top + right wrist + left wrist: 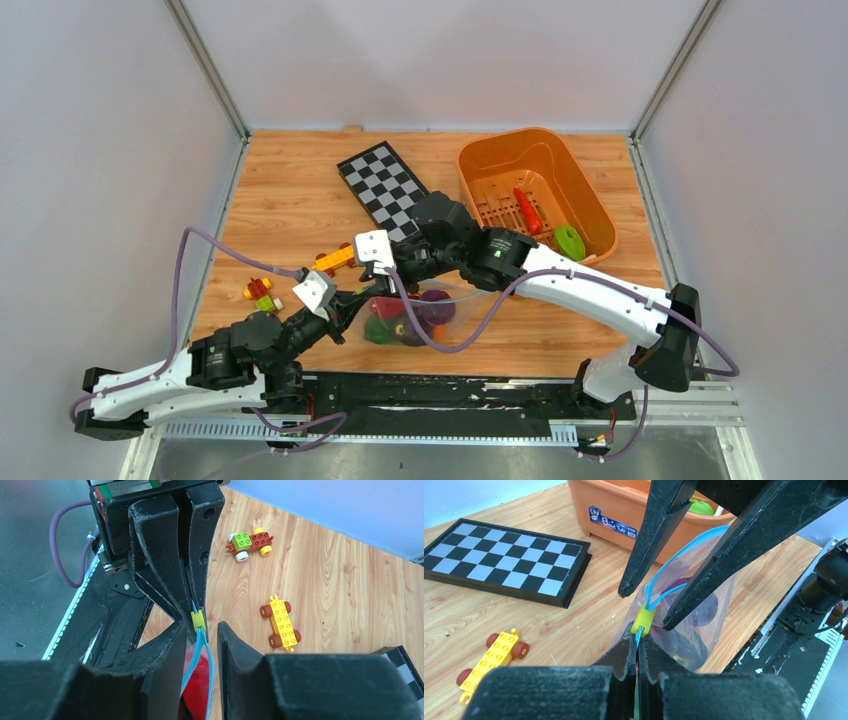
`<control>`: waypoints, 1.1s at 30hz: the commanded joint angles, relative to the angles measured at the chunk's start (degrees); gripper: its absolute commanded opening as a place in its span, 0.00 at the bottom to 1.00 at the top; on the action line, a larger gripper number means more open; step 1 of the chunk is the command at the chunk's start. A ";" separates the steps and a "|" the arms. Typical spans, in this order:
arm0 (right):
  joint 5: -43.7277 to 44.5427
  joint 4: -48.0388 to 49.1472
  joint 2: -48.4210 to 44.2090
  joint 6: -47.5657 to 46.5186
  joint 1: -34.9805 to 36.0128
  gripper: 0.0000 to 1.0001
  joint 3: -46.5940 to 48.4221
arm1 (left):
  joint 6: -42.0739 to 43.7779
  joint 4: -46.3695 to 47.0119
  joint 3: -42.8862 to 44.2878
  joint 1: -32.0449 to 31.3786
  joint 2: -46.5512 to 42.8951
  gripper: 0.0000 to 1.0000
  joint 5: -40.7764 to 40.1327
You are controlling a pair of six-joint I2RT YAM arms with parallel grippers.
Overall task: Place the food in the zip-top bag and seal the zipper
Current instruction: Zip the zipper food storage bag at the center of the board.
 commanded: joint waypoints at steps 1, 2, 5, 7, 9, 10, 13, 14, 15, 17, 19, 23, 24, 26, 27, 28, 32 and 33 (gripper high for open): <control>-1.49 1.23 -0.75 -0.84 0.32 0.32 0.09 | 0.23 3.39 0.13 0.28 0.46 0.00 0.41; -1.44 1.27 -0.75 -0.87 0.32 0.33 0.01 | 0.24 3.37 0.18 0.26 0.46 0.00 0.36; -1.48 1.57 -0.83 -0.95 0.32 0.35 -0.16 | 0.31 3.50 0.18 0.28 0.60 0.00 0.35; -1.38 1.50 -0.68 -1.05 0.32 0.36 -0.05 | 0.33 3.53 0.12 0.28 0.68 0.00 0.34; -1.32 1.58 -0.58 -1.27 0.28 0.36 -0.11 | 0.33 3.54 0.22 0.26 0.65 0.00 0.50; -1.36 1.60 -0.51 -1.31 0.32 0.35 -0.12 | 0.34 3.55 0.21 0.33 0.66 0.00 0.52; -1.59 1.38 -0.06 -1.46 0.27 0.35 0.08 | 0.33 3.61 0.12 0.27 0.64 0.00 0.53; -1.62 1.25 0.10 -1.51 0.32 0.35 0.15 | 0.41 3.63 0.25 0.28 0.64 0.00 0.58; -1.62 1.23 0.19 -1.56 0.32 0.34 0.16 | 0.42 3.64 0.27 0.28 0.74 0.00 0.71; -1.72 1.22 0.30 -1.60 0.31 0.33 0.22 | 0.44 3.60 0.26 0.27 0.63 0.00 0.73; -2.01 1.47 0.31 -1.64 0.32 0.30 0.15 | 0.51 3.73 0.16 0.28 0.66 0.00 0.77; -1.53 1.46 0.72 -1.53 0.32 0.39 0.28 | 0.51 3.58 0.18 0.28 0.57 0.00 1.07; -1.45 1.41 0.88 -1.61 0.31 0.39 0.33 | 0.51 3.60 0.23 0.28 0.51 0.00 1.16; -1.39 1.25 1.12 -1.72 0.32 0.38 0.52 | 0.51 3.65 0.20 0.29 0.46 0.00 1.22; -1.49 1.01 1.18 -1.83 0.28 0.36 0.65 | 0.51 3.54 0.21 0.28 0.40 0.00 1.15; -1.58 0.90 1.26 -1.81 0.32 0.33 0.83 | 0.48 3.41 0.24 0.28 0.38 0.00 1.16; -1.75 0.95 1.16 -1.85 0.32 0.28 0.61 | 0.43 3.20 0.26 0.26 0.11 0.00 0.93; -1.83 1.27 0.92 -1.84 0.32 0.28 0.43 | 0.42 3.22 0.18 0.28 0.11 0.00 0.92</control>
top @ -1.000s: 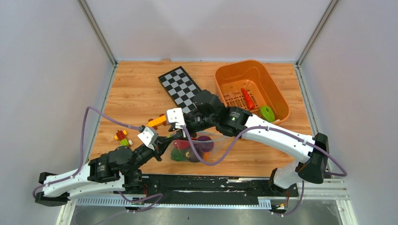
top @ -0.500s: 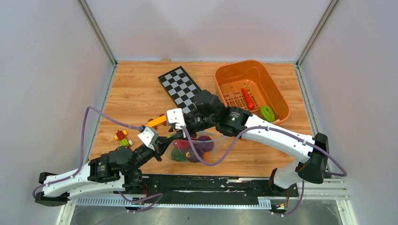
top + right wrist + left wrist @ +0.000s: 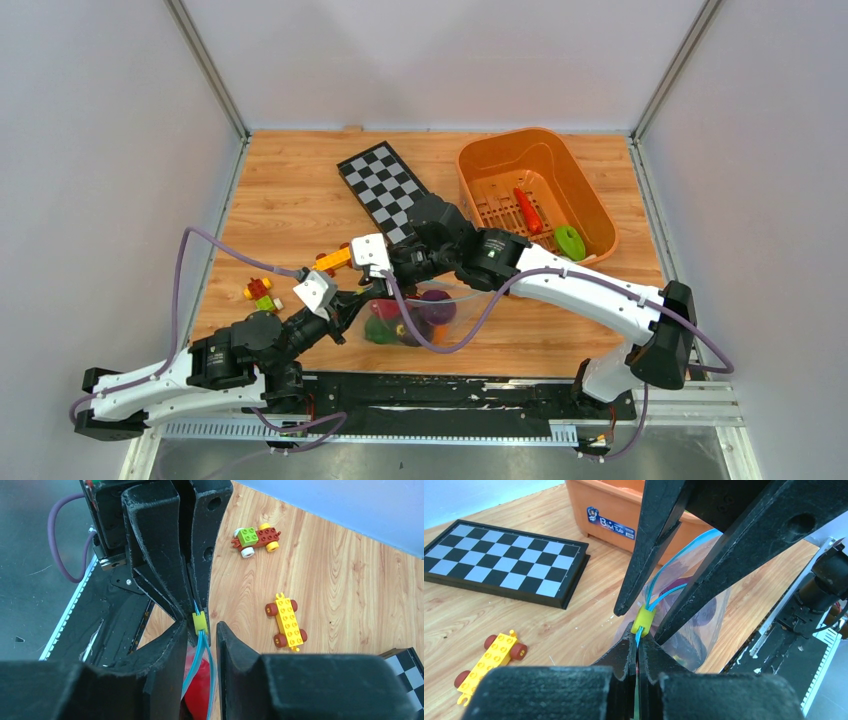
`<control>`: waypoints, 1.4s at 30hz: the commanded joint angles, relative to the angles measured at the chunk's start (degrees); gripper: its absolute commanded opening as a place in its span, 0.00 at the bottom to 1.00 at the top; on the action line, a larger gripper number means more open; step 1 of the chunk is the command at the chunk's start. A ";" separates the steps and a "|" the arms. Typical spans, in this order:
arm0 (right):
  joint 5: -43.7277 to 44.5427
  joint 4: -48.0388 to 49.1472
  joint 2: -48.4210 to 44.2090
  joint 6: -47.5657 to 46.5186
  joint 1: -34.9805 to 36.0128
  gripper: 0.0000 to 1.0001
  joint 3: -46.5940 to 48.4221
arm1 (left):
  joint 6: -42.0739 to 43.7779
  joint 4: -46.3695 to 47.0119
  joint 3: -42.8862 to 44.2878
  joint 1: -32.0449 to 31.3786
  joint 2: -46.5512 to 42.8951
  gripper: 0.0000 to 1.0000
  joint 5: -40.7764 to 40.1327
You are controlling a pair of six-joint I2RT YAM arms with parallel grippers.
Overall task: Place the food in the zip-top bag and seal the zipper
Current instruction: Zip the zipper food storage bag at the center of the board.
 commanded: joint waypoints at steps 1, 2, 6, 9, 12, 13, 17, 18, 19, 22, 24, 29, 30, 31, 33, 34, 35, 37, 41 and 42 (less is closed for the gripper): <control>-1.24 2.07 -0.65 -0.92 0.32 0.28 0.30 | 0.40 2.83 0.18 0.25 -0.08 0.00 0.02; -1.34 2.30 -0.91 -0.92 0.32 0.27 0.10 | 0.40 2.81 0.20 0.27 -0.06 0.00 -0.03; -1.30 3.56 -2.27 -0.71 0.32 0.32 -0.99 | 0.44 2.62 0.16 0.28 0.05 0.00 -0.06; -1.24 3.75 -3.15 -0.77 0.28 0.32 -1.57 | 0.40 2.50 0.23 0.28 0.05 0.00 -0.19; -1.28 3.75 -3.31 -0.76 0.32 0.30 -1.64 | 0.36 2.37 0.19 0.28 0.10 0.00 -0.32; -1.45 3.75 -3.25 -0.66 0.32 0.30 -1.63 | 0.35 2.33 0.13 0.28 0.08 0.00 -0.39; -1.74 4.03 -2.94 -0.29 0.31 0.32 -1.59 | 0.28 2.03 0.20 0.28 0.40 0.00 -0.82; -1.76 4.21 -2.81 -0.10 0.31 0.32 -1.54 | 0.29 2.14 0.26 0.28 0.52 0.00 -0.75; -1.80 4.18 -2.72 -0.13 0.31 0.31 -1.38 | 0.35 2.18 0.36 0.28 0.51 0.00 -0.49; -2.00 4.13 -2.50 -0.13 0.32 0.30 -1.09 | 0.31 2.50 0.15 0.28 0.49 0.00 -0.30; -1.92 4.06 -2.29 -0.20 0.32 0.25 -1.05 | 0.31 2.57 0.02 0.28 0.49 0.00 -0.26; -1.61 5.31 -2.46 -0.01 0.30 0.16 -1.94 | 0.80 2.80 -0.04 0.28 0.55 0.00 -0.24; -1.54 5.92 -2.64 0.18 0.30 0.15 -2.37 | 0.88 2.62 0.04 0.28 0.49 0.00 -0.45; -1.44 6.35 -2.79 0.28 0.30 0.15 -2.74 | 0.92 2.52 0.08 0.28 0.43 0.00 -0.64; -1.02 7.11 -3.05 0.57 0.31 0.10 -3.57 | 0.88 2.28 0.04 0.28 0.28 0.00 -1.18; -0.76 7.31 -3.13 0.51 0.32 0.09 -3.72 | 0.84 2.12 0.09 0.26 0.21 0.00 -1.48; -0.45 7.39 -3.19 0.47 0.30 0.08 -3.88 | 0.88 2.05 0.08 0.33 0.30 0.00 -1.66; 0.07 7.45 -3.20 0.55 0.32 0.04 -4.03 | 1.00 2.07 0.04 0.26 0.52 0.00 -1.87; 0.62 7.38 -3.37 0.81 0.32 0.01 -4.40 | 1.06 1.94 0.22 0.28 1.03 0.00 -2.30; 0.89 7.36 -3.45 0.84 0.32 0.00 -4.55 | 1.10 1.85 0.27 0.28 1.02 0.00 -2.31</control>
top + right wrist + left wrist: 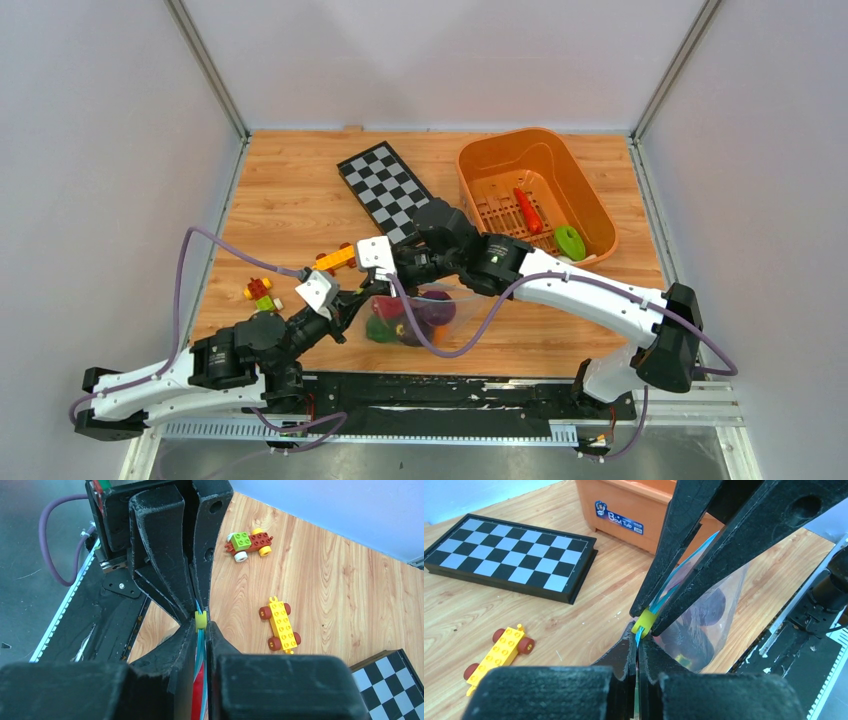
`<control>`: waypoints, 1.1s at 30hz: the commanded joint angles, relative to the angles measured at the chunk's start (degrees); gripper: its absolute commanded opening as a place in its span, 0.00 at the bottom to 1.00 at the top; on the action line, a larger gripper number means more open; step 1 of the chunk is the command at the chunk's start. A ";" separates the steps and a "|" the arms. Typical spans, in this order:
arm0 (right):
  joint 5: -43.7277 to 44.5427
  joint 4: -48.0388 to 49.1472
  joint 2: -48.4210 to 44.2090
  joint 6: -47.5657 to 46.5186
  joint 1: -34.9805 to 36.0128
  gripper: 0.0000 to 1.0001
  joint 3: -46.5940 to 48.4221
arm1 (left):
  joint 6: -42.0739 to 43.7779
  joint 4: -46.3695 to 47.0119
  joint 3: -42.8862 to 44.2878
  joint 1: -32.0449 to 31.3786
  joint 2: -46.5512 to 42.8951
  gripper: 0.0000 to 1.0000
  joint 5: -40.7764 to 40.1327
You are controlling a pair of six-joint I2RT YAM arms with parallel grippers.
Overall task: Place the food in the zip-top bag and seal the zipper
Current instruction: Zip the zipper food storage bag at the center of the board.
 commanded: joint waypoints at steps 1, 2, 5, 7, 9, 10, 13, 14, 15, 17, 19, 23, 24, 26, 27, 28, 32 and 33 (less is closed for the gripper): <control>1.02 2.30 -1.97 0.56 0.31 0.00 -0.84 | 0.88 2.27 0.65 0.22 0.76 0.00 -0.89; 1.19 2.25 -2.14 0.51 0.28 0.00 -0.99 | 0.80 2.03 0.74 0.18 0.69 0.00 -1.02; 1.81 2.09 -2.71 0.49 0.32 0.00 -1.42 | 0.63 1.45 0.97 0.16 0.40 0.00 -1.48; 2.28 1.63 -3.03 0.35 0.32 0.00 -1.47 | 0.29 0.66 1.44 0.20 0.42 0.00 -1.73; 2.83 1.00 -3.43 0.11 0.32 0.00 -1.62 | -0.05 0.31 1.47 0.16 0.15 0.00 -1.79; 3.29 0.70 -3.63 -0.04 0.30 0.00 -1.76 | -0.04 0.30 1.37 0.15 -0.11 0.00 -1.82; 4.31 -0.51 -3.92 -0.32 0.24 0.00 -2.06 | 0.08 0.84 1.03 0.17 -0.83 0.00 -1.67; 4.41 -0.79 -4.06 -0.41 0.29 0.00 -2.26 | 0.09 0.84 0.95 0.13 -1.03 0.00 -1.65; 4.51 -0.97 -4.17 -0.53 0.32 0.00 -2.52 | 0.09 0.86 0.90 0.16 -1.17 0.00 -1.59; 5.13 -0.89 -4.40 -0.62 0.29 0.00 -3.13 | -0.07 0.58 0.94 0.17 -1.34 0.00 -1.64; 5.47 -0.92 -4.46 -0.85 0.26 0.00 -3.47 | -0.20 0.36 0.91 0.17 -1.50 0.00 -1.74; 5.81 -1.67 -4.37 -0.99 0.23 0.00 -3.37 | -0.26 0.13 1.00 0.21 -1.55 0.00 -1.65; 6.05 -1.78 -4.49 -1.06 0.23 0.00 -3.46 | -0.26 0.06 1.01 0.18 -1.54 0.00 -1.77; 6.60 -2.04 -4.84 -1.06 0.23 0.00 -3.97 | -0.34 0.07 1.00 0.17 -1.66 0.00 -1.80; 6.88 -2.25 -5.01 -1.18 0.23 0.00 -4.21 | -0.35 0.22 0.82 0.17 -1.74 0.00 -1.83; 7.26 -2.55 -5.25 -1.23 0.23 0.00 -4.39 | -0.35 0.37 0.76 0.16 -1.85 0.00 -2.03; 9.04 -3.78 -6.22 -1.22 0.21 0.00 -5.54 | -0.51 -0.12 0.68 0.18 -2.25 0.00 -2.69; 9.50 -3.96 -6.60 -1.19 0.23 0.00 -5.98 | -0.52 -0.14 0.64 0.18 -2.42 0.00 -2.78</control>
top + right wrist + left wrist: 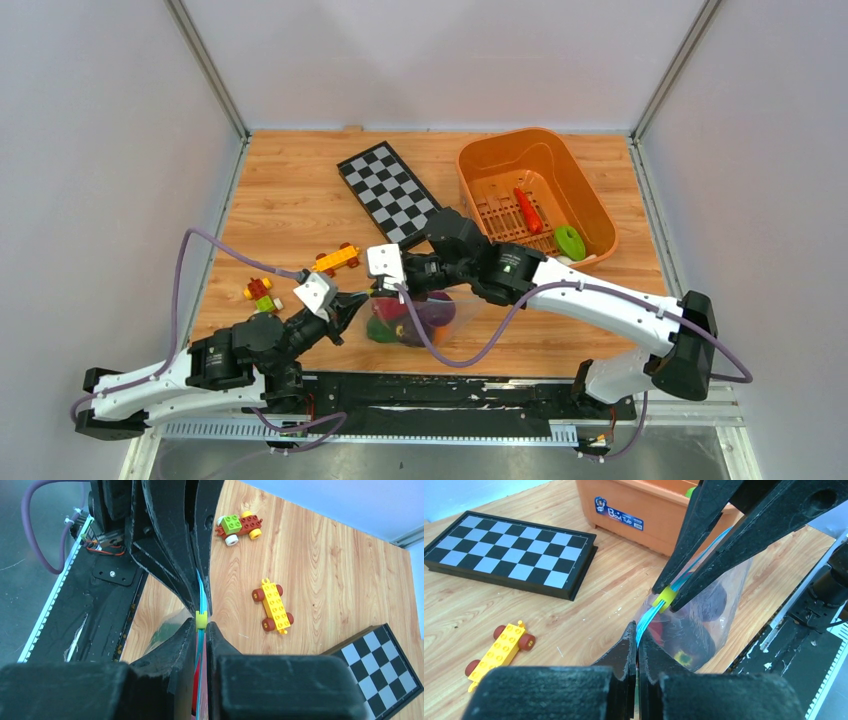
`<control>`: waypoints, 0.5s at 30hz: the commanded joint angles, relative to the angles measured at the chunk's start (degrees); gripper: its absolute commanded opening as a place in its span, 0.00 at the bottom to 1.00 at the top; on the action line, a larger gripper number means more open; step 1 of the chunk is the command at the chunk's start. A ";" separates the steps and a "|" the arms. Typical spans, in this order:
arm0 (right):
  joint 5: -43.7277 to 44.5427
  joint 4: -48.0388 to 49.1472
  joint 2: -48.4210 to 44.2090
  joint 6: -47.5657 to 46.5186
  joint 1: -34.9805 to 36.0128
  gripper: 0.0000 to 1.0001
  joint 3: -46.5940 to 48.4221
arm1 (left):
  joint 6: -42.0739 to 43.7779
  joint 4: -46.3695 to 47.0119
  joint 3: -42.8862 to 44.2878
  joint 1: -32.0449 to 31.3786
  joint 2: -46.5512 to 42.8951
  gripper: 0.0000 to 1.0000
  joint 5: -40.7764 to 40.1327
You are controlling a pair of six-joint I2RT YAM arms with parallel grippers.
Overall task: Place the food in the zip-top bag and seal the zipper
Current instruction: Zip the zipper food storage bag at the center of the board.
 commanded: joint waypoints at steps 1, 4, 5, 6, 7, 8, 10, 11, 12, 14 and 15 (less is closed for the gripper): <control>4.34 -4.34 -3.03 -0.69 -0.40 0.00 -2.15 | -0.42 1.46 0.66 0.13 -1.53 0.00 -2.63; 5.26 -4.07 -4.48 -0.34 -0.46 0.00 -3.91 | -0.50 1.26 0.54 0.13 -2.10 0.00 -2.81; 5.42 -3.80 -4.95 -0.15 -0.48 0.00 -4.45 | -0.52 1.29 0.49 0.13 -2.23 0.00 -2.75; 5.37 -3.48 -5.31 0.11 -0.51 0.00 -4.97 | -0.46 1.41 0.44 0.13 -2.42 0.00 -2.64; 5.18 -3.16 -5.56 0.44 -0.47 0.00 -5.20 | -0.28 1.74 0.19 0.13 -2.36 0.00 -2.26; 4.81 -2.93 -5.67 0.70 -0.47 0.00 -5.20 | 0.11 2.21 0.00 0.11 -2.20 0.00 -1.10; 4.04 -2.16 -5.54 1.18 -0.47 0.00 -4.85 | 1.32 4.07 -0.37 0.06 -1.57 0.06 3.30; 3.83 -1.81 -5.30 1.39 -0.50 0.00 -4.58 | 1.90 5.29 -0.51 0.12 -0.88 0.19 6.20; 3.71 -1.65 -5.06 1.54 -0.47 0.00 -4.24 | 2.19 6.13 -0.49 0.13 -0.12 0.26 7.57; 3.45 -2.07 -4.63 1.56 -0.53 0.00 -3.22 | 2.61 7.00 -0.38 0.13 1.33 0.42 8.68; 3.36 -2.33 -4.35 1.53 -0.52 0.00 -2.85 | 2.82 7.40 -0.39 0.13 1.90 0.49 9.02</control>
